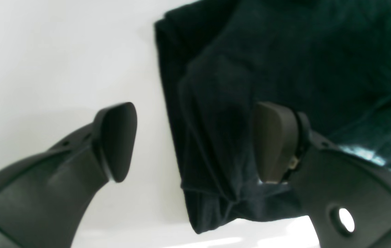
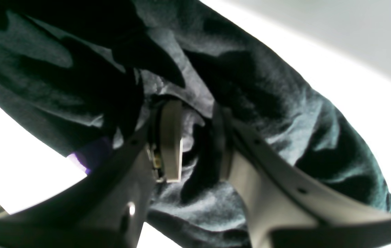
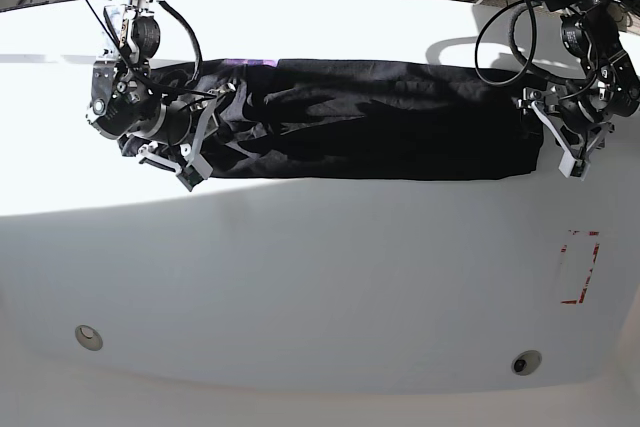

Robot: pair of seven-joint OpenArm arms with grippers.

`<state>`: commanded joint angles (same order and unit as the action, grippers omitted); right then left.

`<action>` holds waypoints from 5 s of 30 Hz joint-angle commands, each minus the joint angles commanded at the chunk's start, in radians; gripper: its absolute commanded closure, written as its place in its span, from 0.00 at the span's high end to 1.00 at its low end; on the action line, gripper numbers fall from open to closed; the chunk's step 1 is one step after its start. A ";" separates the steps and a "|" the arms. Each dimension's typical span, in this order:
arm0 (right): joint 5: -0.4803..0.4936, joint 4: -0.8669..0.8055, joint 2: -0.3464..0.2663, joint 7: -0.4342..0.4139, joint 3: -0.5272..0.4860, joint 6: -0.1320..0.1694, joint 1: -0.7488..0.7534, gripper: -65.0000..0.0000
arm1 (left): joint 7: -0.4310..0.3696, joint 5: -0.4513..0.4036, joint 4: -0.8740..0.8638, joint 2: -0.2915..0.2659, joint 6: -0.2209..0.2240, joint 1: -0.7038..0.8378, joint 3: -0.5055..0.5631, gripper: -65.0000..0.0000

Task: Layout the t-shirt on the table in an organized manner, then fold the t-shirt properly
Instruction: 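Hold both ends of the folded shirt and straighten it with both grippers, then move the left gripper inward along the strip and regrasp it mid-length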

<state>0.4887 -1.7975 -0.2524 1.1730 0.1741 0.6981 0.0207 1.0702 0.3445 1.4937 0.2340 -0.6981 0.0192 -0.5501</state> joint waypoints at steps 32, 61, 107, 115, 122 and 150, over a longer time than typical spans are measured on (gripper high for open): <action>-0.008 0.000 0.032 0.000 0.005 0.000 0.000 0.23 | -0.043 0.006 -0.038 -0.005 0.000 0.008 0.084 0.00; -0.009 0.002 0.034 0.000 0.003 0.000 -0.006 0.23 | 0.132 0.219 0.387 0.000 0.000 -0.043 0.512 0.00; 0.000 0.002 0.035 0.000 -0.002 0.000 -0.003 0.23 | 0.239 0.402 0.347 -0.221 0.000 -0.124 0.726 0.68; -0.005 0.002 0.052 0.002 -0.002 0.000 -0.005 0.23 | 0.227 0.402 0.354 -0.160 0.000 -0.157 0.522 0.68; 0.000 0.002 0.055 0.002 -0.002 0.000 -0.005 0.23 | 0.153 0.328 0.351 -0.075 0.000 -0.158 0.479 0.46; 0.000 0.002 0.055 0.002 -0.002 0.000 -0.002 0.23 | 0.149 0.026 0.236 -0.106 0.000 -0.106 0.615 0.16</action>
<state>0.4887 -1.7960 -0.1972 1.1745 0.1726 0.6981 0.0192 1.2190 0.3705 1.7300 0.1281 -0.6981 -0.0867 0.0652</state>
